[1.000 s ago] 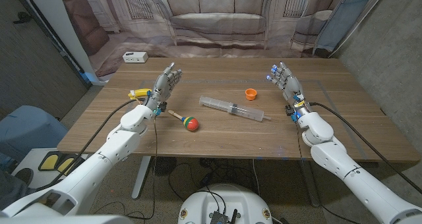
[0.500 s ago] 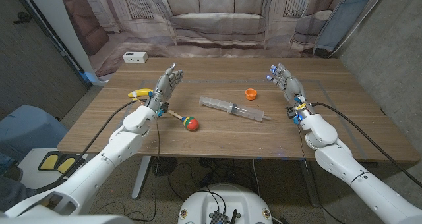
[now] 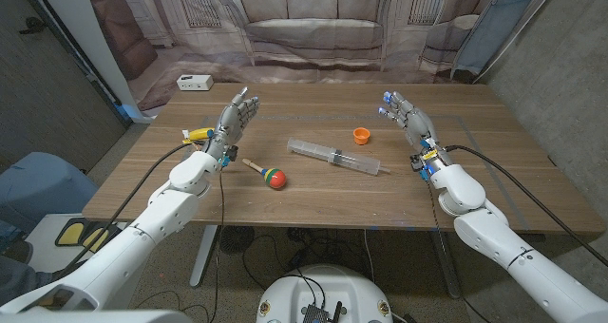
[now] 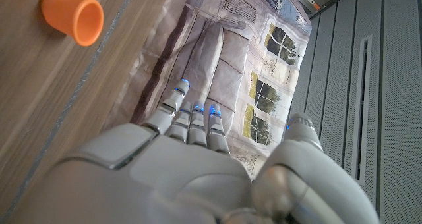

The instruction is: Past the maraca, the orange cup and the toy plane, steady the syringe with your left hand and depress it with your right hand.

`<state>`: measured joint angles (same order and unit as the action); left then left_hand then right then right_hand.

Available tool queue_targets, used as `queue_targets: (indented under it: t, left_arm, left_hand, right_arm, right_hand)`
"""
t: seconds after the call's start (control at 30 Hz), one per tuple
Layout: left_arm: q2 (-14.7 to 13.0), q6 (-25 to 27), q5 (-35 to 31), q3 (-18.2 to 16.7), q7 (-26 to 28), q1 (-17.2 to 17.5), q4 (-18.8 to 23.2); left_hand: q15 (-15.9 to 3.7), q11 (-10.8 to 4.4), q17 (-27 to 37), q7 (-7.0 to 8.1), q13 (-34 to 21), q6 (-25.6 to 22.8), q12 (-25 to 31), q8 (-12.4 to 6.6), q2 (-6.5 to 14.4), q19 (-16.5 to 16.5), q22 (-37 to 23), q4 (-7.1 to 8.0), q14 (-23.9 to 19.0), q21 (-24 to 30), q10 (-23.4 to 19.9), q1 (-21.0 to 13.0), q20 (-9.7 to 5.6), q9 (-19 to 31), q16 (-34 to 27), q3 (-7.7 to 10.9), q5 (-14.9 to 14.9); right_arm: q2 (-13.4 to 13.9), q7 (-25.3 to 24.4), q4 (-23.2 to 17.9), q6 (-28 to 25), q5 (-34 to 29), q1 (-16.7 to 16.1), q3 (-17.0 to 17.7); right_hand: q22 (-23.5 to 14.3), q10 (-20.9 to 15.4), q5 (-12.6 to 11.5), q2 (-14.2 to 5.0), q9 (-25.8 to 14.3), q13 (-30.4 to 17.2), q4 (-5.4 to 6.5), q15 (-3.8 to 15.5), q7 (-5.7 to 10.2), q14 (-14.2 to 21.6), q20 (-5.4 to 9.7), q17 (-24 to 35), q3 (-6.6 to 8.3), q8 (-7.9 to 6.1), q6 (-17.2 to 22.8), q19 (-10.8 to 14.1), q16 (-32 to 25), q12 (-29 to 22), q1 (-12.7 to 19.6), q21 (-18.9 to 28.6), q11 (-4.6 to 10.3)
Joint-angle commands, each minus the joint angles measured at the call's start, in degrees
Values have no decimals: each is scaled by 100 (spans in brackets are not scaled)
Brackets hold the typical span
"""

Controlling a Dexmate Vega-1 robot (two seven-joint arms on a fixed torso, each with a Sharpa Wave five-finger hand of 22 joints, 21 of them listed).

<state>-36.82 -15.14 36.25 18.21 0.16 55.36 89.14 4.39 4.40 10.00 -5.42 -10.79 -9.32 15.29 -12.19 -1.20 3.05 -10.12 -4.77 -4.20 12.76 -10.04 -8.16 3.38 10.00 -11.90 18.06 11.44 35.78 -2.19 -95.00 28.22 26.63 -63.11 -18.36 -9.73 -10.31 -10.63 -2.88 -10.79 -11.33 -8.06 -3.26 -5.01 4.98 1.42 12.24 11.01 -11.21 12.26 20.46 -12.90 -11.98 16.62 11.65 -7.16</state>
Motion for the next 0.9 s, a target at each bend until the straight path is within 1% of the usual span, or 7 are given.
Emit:
queue_targets:
  t: [0.03, 0.37, 0.4, 0.43, 0.5, 0.67, 0.9]
  left_arm:
    - [-124, -86, -27, -84, -85, 56, 101]
    - [-183, -124, -65, -123, -114, 36, 152]
    - [-190, -119, -66, -131, -104, 42, 170]
    - [-201, -119, -68, -139, -102, 52, 190]
    - [-233, -119, -67, -155, -106, 83, 237]
    - [-312, -64, -60, -198, -73, 176, 368]
    - [-354, -54, -60, -231, -48, 259, 472]
  left_hand:
    - [-2, -40, 25, -8, -34, -57, -20, 29, 7, -33, -21, -46, -56, 25, -32, -63, 60, 23, -12, 8, -21]
    - [-13, -52, 26, 13, -35, -58, -41, 49, 9, -58, -22, -55, -68, 16, -31, -68, 154, 24, 5, 3, -24]
    - [-53, -64, 26, 27, -36, -64, -30, 56, 12, -87, -22, -59, -104, 17, -84, -73, 119, 24, 3, 1, -26]
    - [-55, -58, 24, 20, -37, -115, -32, 62, 25, -237, -21, -73, -226, 42, -164, -88, -160, 24, -7, -2, -30]
    - [-36, -13, 21, -26, -38, -257, -11, 33, 33, -385, -15, -86, -393, 63, -296, -102, -311, 25, -34, -7, -36]
    - [-40, -38, 20, -37, -38, -280, -30, 38, 46, -372, -13, -93, -387, 42, -284, -115, -319, 25, -14, -2, -37]
    - [-51, -49, 20, -20, -39, -257, -56, 63, 61, -328, -11, -102, -370, 5, -263, -131, -218, 25, 13, 2, -38]
  right_arm:
    - [100, -472, -436, -44, -687, -279, 30]
    - [222, -854, -877, -245, -1282, -555, 128]
    - [235, -876, -918, -274, -1319, -584, 133]
    - [244, -906, -958, -299, -1363, -616, 140]
    - [276, -961, -1050, -380, -1449, -679, 158]
    - [326, -1117, -1251, -512, -1658, -857, 212]
    - [400, -1370, -1487, -655, -2082, -1104, 307]
  right_hand:
    - [-22, 11, 14, 3, -8, -19, -16, -19, 11, -3, -6, 17, 31, 6, -46, 18, 12, -4, 79, 4, 7]
    - [-21, 1, 17, 4, -8, -19, -26, -11, 18, 14, -24, 12, 36, 7, -53, 33, 14, -4, 107, 4, 3]
    - [-20, 1, 17, 3, -8, -19, -27, -13, 18, 13, -24, 12, 37, 7, -52, 33, 14, -4, 109, 3, -3]
    - [-20, -4, 17, 3, -8, -19, -28, -12, 17, 14, -26, 11, 38, 7, -54, 34, 15, -6, 113, 3, -7]
    - [-20, -3, 17, 3, -8, -19, -29, -12, 17, 19, -27, 10, 39, 6, -51, 36, 14, -5, 117, 2, -5]
    - [-20, -9, 18, 1, -7, -19, -32, -9, 26, 20, -33, 9, 42, 7, -55, 39, 17, -6, 129, 1, 4]
    - [-19, -16, 19, -2, -7, -19, -38, -13, 28, 26, -38, 6, 47, 7, -57, 42, 19, -7, 148, -1, 1]
